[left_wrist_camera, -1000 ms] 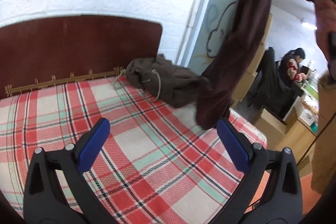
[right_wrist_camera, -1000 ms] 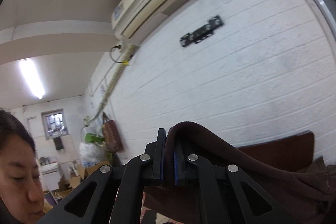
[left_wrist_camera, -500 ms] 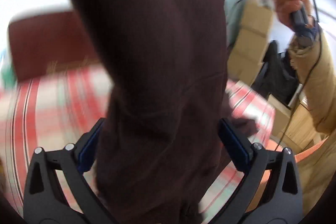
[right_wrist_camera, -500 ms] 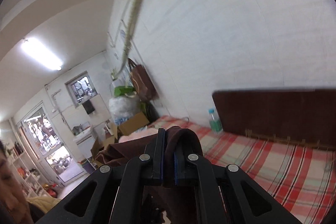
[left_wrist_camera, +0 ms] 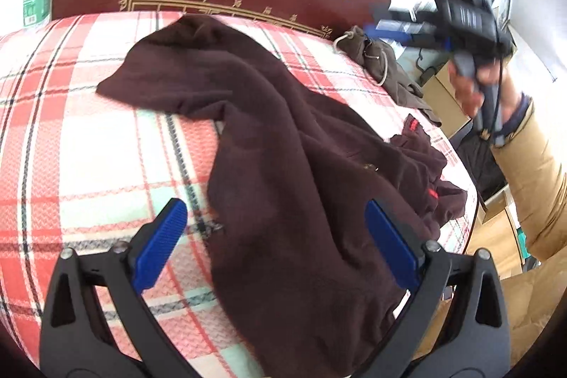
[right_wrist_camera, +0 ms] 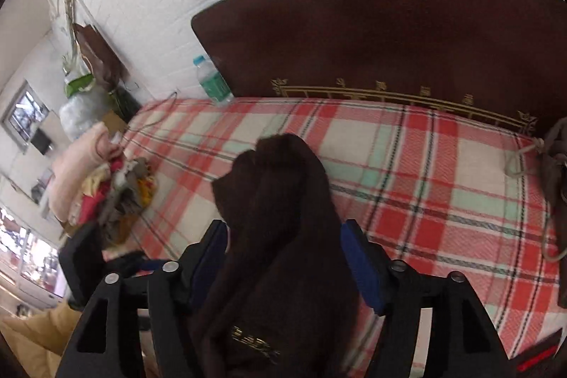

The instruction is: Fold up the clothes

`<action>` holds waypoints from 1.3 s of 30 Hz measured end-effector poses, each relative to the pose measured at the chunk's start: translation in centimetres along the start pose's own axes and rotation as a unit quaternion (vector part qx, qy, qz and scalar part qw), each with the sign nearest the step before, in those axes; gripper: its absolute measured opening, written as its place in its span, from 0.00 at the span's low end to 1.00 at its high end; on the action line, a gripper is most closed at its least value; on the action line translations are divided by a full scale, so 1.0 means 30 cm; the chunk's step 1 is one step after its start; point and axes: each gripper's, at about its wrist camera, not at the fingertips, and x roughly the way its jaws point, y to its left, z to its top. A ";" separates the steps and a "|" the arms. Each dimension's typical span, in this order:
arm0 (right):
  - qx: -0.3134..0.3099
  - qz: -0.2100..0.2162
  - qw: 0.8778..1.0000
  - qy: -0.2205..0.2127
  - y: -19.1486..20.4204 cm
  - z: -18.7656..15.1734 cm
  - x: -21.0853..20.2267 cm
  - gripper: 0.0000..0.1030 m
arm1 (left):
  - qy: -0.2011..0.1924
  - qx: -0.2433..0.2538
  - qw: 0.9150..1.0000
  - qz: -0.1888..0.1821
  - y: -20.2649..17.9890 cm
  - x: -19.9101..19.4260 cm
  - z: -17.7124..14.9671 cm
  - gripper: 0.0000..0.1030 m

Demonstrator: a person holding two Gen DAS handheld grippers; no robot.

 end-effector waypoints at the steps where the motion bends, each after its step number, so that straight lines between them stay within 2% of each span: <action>1: 0.003 -0.012 1.000 0.014 -0.030 -0.031 0.018 0.76 | 0.011 -0.002 1.000 0.000 0.008 0.008 -0.007 0.98; 3: 0.019 -0.016 0.999 0.046 -0.100 -0.096 0.077 0.76 | 0.031 -0.008 0.999 0.002 0.024 0.049 -0.011 0.98; 6: 0.027 0.005 0.996 0.079 -0.146 -0.174 0.172 0.76 | 0.063 -0.026 0.998 -0.004 0.044 0.122 -0.012 0.98; 8: 0.017 0.020 0.995 0.091 -0.142 -0.201 0.220 0.66 | 0.067 -0.032 0.997 -0.008 0.041 0.150 -0.014 0.98; 10: 0.004 0.037 0.995 0.096 -0.133 -0.217 0.245 0.44 | 0.066 -0.034 0.997 -0.018 0.031 0.157 -0.009 0.98; 11: 0.003 0.042 0.995 0.094 -0.135 -0.219 0.244 0.40 | 0.066 -0.035 0.997 -0.020 0.025 0.160 -0.008 0.98; 12: 0.004 0.051 0.994 0.093 -0.139 -0.219 0.242 0.19 | 0.066 -0.037 0.997 -0.021 0.019 0.163 -0.007 0.97; 13: 0.012 0.068 0.994 0.089 -0.148 -0.213 0.231 0.07 | 0.070 -0.037 0.997 -0.020 0.014 0.169 -0.004 0.93; 14: 0.014 0.073 0.994 0.080 -0.156 -0.207 0.214 0.07 | 0.076 -0.036 0.996 -0.019 0.009 0.175 -0.001 0.71; 15: 0.015 0.077 0.994 0.070 -0.161 -0.199 0.195 0.06 | 0.082 -0.035 0.996 -0.017 0.004 0.182 0.003 0.31; 16: 0.011 0.076 0.995 0.058 -0.161 -0.182 0.165 0.06 | 0.094 -0.043 0.994 -0.021 0.007 0.194 0.005 0.12; 18: 0.005 0.073 0.997 0.028 -0.161 -0.142 0.097 0.06 | 0.097 -0.049 0.994 -0.014 0.003 0.199 0.020 0.11; 20: -0.003 0.054 0.998 -0.013 -0.163 -0.087 0.019 0.04 | 0.070 -0.033 0.997 -0.005 -0.020 0.167 0.066 0.11; 23: -0.006 0.014 0.997 -0.070 -0.203 0.010 -0.082 0.03 | 0.022 -0.042 0.999 -0.019 -0.010 0.093 0.176 0.11; 25: 0.004 -0.013 0.994 -0.108 -0.249 0.073 -0.152 0.03 | -0.012 -0.037 0.999 0.006 -0.004 0.043 0.266 0.09; 27: 0.018 -0.025 0.991 -0.127 -0.303 0.125 -0.204 0.03 | -0.043 -0.038 0.998 0.015 0.013 -0.012 0.352 0.09; 29: 0.017 -0.023 0.994 -0.108 -0.323 0.147 -0.206 0.07 | -0.052 -0.051 0.997 -0.006 0.041 -0.049 0.407 0.09; 30: 0.014 -0.012 0.996 -0.084 -0.326 0.138 -0.175 0.15 | -0.047 -0.052 0.997 -0.014 0.049 -0.055 0.416 0.09; 31: 0.013 -0.009 0.998 -0.061 -0.330 0.113 -0.133 0.35 | -0.046 -0.050 0.998 -0.011 0.055 -0.060 0.413 0.11; 32: 0.011 -0.005 0.999 -0.039 -0.333 0.089 -0.091 0.45 | -0.044 -0.044 0.998 -0.010 0.061 -0.068 0.394 0.30; 33: 0.010 -0.002 1.000 -0.017 -0.337 0.064 -0.049 0.58 | -0.038 -0.044 0.998 -0.016 0.074 -0.067 0.361 0.67; 34: 0.011 0.002 1.000 0.004 -0.343 0.038 -0.006 0.62 | -0.031 -0.048 0.998 -0.024 0.090 -0.062 0.326 0.84; 35: 0.022 0.007 0.999 0.024 -0.355 0.011 0.039 0.63 | -0.022 -0.053 0.998 -0.026 0.101 -0.051 0.295 0.96; 37: 0.047 0.022 0.997 0.060 -0.380 -0.046 0.125 0.64 | -0.002 -0.065 0.998 -0.026 0.118 -0.020 0.238 0.96; 39: 0.074 0.052 0.993 0.077 -0.405 -0.097 0.168 0.64 | 0.017 -0.078 0.996 -0.026 0.135 0.010 0.182 0.96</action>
